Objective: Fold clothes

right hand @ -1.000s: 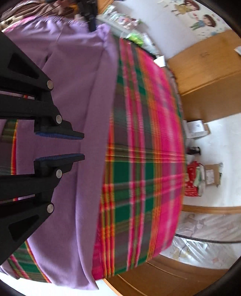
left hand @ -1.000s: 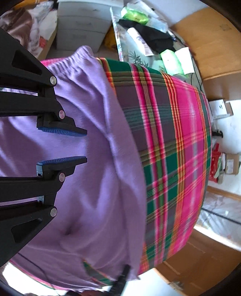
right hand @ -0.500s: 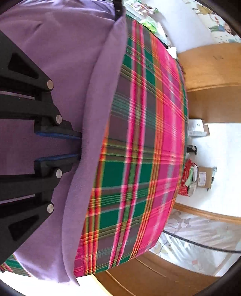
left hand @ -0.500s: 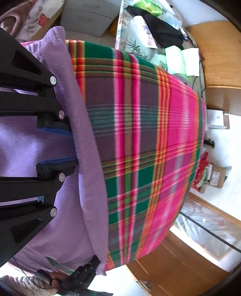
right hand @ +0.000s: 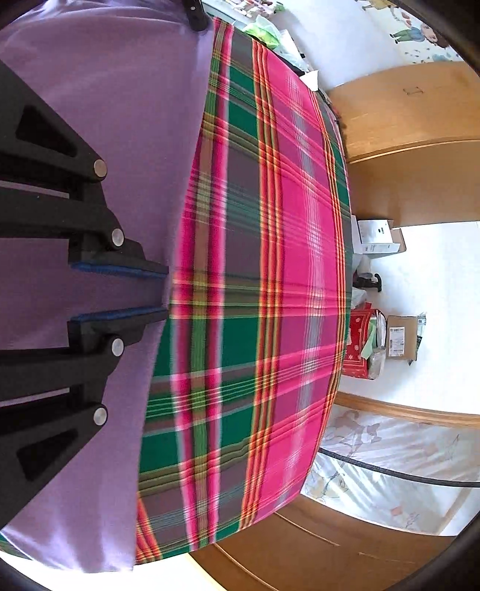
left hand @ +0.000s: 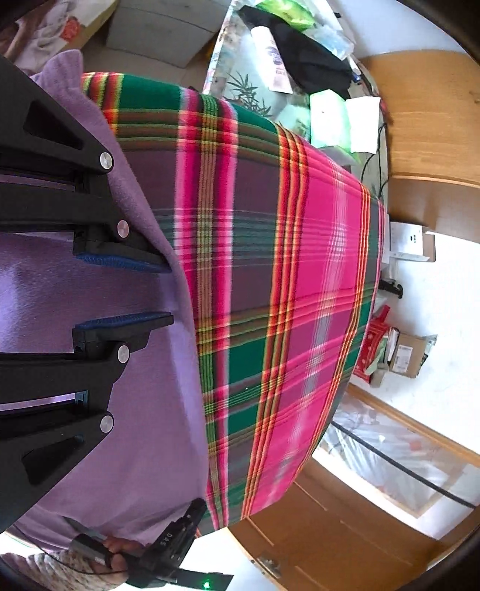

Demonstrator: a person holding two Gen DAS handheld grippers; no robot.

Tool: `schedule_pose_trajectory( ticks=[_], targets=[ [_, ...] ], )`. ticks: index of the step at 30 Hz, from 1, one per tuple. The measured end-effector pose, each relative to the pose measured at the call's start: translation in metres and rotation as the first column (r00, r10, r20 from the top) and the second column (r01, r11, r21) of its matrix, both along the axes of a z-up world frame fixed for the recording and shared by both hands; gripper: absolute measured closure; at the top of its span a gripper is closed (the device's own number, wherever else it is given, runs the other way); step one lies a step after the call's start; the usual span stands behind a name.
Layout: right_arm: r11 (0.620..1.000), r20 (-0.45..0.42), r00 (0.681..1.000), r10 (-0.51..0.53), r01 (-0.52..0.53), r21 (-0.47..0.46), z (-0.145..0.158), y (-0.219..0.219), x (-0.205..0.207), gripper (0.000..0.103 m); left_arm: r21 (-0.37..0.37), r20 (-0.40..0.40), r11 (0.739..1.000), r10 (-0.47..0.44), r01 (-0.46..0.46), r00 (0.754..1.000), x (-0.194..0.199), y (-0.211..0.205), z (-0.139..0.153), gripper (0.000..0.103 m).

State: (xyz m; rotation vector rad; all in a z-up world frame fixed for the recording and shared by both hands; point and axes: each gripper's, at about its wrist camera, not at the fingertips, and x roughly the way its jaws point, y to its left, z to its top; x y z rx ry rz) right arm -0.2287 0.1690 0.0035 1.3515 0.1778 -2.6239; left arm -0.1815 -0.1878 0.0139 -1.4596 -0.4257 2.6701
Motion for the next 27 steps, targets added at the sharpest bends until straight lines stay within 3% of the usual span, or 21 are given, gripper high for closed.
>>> schedule_pose_trajectory(
  ticks=[10,17,21,27],
  targets=[
    [0.998,-0.024,0.999,-0.042,0.041,-0.042,-0.005,0.004,-0.022,0.08,0.018,-0.006,1.0,0.005,-0.005,1.0,-0.013,-0.004,0.001,0.081],
    [0.996,0.002,0.998,-0.059,0.059,-0.065,-0.003,0.011,-0.022,0.079,0.027,0.024,0.996,0.089,-0.09,0.996,-0.006,-0.018,0.011,0.08],
    [0.99,-0.028,0.993,-0.111,0.108,-0.091,0.006,0.03,-0.008,0.079,0.042,0.021,0.994,0.105,-0.106,0.994,0.011,-0.019,0.021,0.08],
    [0.978,-0.066,0.978,-0.195,0.19,-0.083,0.023,0.084,0.017,0.079,0.058,0.041,0.997,0.042,-0.044,0.998,0.024,0.005,0.027,0.08]
  ],
)
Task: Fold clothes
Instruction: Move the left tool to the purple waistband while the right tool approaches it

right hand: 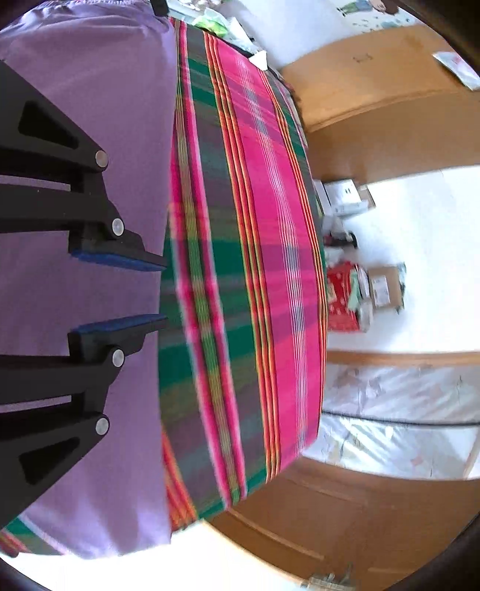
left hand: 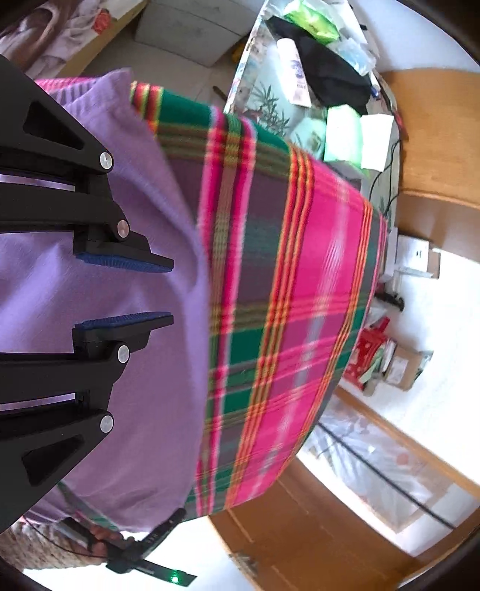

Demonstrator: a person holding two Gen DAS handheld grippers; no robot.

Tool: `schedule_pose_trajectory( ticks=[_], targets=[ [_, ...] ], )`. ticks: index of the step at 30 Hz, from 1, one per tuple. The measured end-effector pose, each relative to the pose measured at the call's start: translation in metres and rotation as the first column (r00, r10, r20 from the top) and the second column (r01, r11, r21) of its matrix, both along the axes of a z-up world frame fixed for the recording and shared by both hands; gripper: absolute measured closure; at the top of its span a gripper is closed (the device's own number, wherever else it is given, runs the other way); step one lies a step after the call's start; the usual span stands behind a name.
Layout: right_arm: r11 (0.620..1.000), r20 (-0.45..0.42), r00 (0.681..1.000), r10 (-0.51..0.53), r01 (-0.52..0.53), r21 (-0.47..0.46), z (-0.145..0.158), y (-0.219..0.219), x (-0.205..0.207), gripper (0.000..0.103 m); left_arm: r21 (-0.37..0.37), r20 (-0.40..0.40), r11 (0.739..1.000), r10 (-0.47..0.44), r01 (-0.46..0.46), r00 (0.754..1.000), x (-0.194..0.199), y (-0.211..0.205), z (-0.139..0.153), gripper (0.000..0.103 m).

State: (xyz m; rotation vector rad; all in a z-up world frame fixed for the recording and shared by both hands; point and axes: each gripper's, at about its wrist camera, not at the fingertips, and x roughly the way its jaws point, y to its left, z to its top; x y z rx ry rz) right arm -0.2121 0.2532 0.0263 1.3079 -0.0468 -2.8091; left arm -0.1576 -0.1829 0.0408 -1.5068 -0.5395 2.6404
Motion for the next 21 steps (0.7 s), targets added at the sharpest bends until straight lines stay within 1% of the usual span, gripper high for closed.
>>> schedule_pose_trajectory(
  ticks=[2,4,6,9,11,16,21],
  targets=[
    [0.998,-0.002,0.998,-0.059,0.059,-0.007,0.004,0.028,0.006,0.078,0.005,0.005,1.0,-0.03,0.03,1.0,0.003,0.011,0.0,0.08],
    [0.99,0.02,0.99,-0.14,0.14,-0.029,0.005,0.06,0.012,0.078,0.01,0.008,0.999,-0.036,0.036,0.999,0.006,0.016,-0.001,0.08],
    [0.981,0.04,0.981,-0.187,0.189,-0.046,0.004,0.083,0.021,0.078,0.017,0.016,0.999,-0.035,0.034,0.999,0.009,0.018,-0.003,0.08],
    [0.97,0.042,0.971,-0.235,0.238,-0.055,0.004,0.106,0.04,0.078,0.027,0.031,0.999,-0.029,0.028,0.999,0.02,0.017,-0.003,0.08],
    [0.963,0.036,0.966,-0.257,0.259,-0.077,0.007,0.118,0.056,0.078,0.031,0.036,0.999,-0.022,0.021,0.999,0.032,0.012,0.0,0.08],
    [0.955,0.016,0.962,-0.274,0.274,-0.114,0.024,0.127,0.092,0.078,0.02,0.025,1.0,0.005,-0.005,1.0,0.073,-0.004,0.014,0.08],
    [0.97,-0.048,0.976,-0.214,0.207,-0.126,0.059,0.102,0.133,0.078,0.009,0.004,0.999,0.032,-0.032,0.999,0.12,-0.022,0.026,0.08]
  ],
)
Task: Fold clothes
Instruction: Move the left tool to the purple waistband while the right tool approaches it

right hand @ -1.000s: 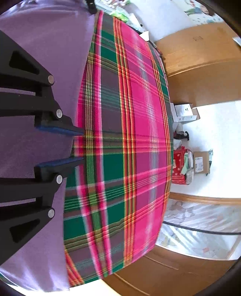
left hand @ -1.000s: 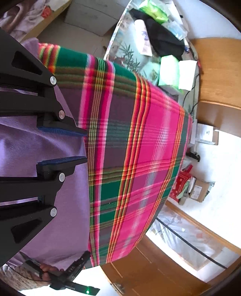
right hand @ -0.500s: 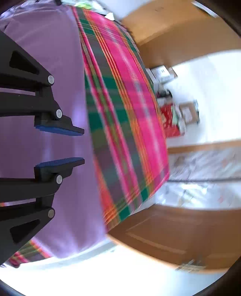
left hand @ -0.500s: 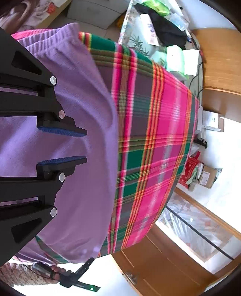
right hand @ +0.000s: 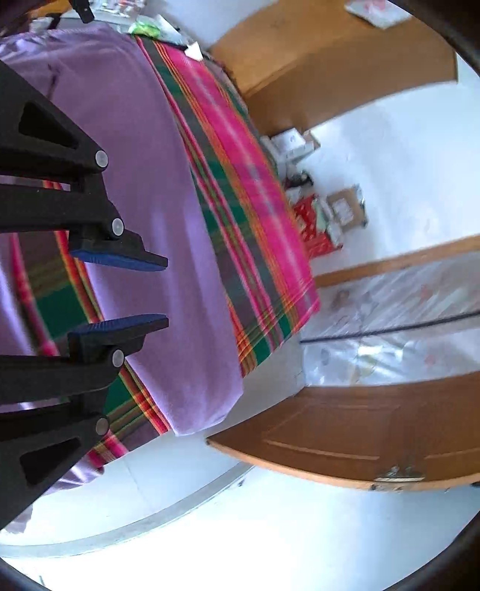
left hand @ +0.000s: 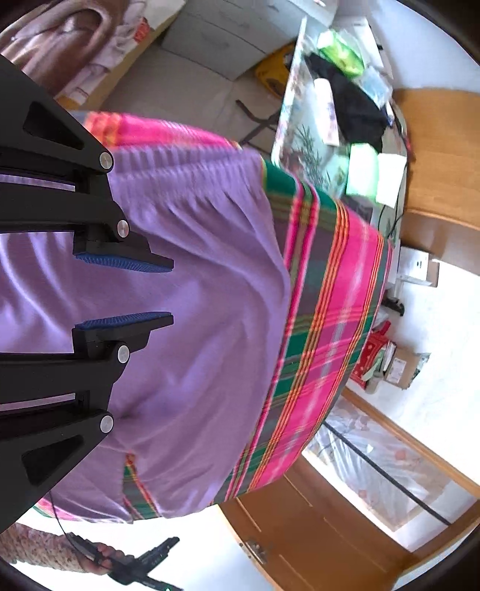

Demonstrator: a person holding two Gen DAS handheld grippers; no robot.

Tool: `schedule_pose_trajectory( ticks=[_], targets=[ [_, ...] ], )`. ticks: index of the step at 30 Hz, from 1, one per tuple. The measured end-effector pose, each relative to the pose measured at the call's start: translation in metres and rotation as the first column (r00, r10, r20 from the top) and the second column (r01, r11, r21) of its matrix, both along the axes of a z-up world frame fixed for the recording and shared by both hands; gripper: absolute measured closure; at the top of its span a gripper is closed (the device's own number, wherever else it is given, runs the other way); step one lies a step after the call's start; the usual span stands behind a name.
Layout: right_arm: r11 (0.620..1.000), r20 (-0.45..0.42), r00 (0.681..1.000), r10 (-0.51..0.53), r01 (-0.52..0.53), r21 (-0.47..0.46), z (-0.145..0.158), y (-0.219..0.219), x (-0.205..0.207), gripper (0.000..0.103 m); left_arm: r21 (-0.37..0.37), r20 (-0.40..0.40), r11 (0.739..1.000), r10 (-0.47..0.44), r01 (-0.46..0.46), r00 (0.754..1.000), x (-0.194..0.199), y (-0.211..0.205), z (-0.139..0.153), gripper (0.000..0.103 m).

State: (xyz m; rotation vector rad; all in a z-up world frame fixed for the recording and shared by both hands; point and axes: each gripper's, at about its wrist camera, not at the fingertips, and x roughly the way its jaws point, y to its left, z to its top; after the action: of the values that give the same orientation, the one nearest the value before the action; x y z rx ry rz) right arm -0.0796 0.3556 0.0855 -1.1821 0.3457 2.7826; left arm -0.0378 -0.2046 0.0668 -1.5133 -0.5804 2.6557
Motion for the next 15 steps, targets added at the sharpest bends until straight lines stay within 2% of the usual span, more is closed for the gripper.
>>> schedule_pose_trajectory(
  ticks=[3,7,12,15],
  targets=[
    [0.997,-0.042,0.996,0.083,-0.082,0.006,0.024,-0.026,0.021,0.077,-0.021,0.008,1.0,0.009,-0.008,1.0,0.023,-0.008,0.0,0.08],
    [0.98,-0.055,0.978,0.2,-0.2,0.007,0.034,-0.07,0.036,0.071,-0.029,0.013,0.999,0.042,-0.042,0.999,0.043,-0.025,-0.002,0.08],
    [0.935,-0.009,0.937,0.35,-0.35,-0.05,0.013,-0.135,0.039,0.071,0.03,0.032,0.993,0.116,-0.117,0.993,0.048,-0.051,-0.012,0.08],
    [0.903,0.009,0.908,0.419,-0.415,-0.108,-0.006,-0.169,0.042,0.071,0.063,0.055,0.989,0.129,-0.133,0.99,0.043,-0.061,-0.022,0.08]
  ],
)
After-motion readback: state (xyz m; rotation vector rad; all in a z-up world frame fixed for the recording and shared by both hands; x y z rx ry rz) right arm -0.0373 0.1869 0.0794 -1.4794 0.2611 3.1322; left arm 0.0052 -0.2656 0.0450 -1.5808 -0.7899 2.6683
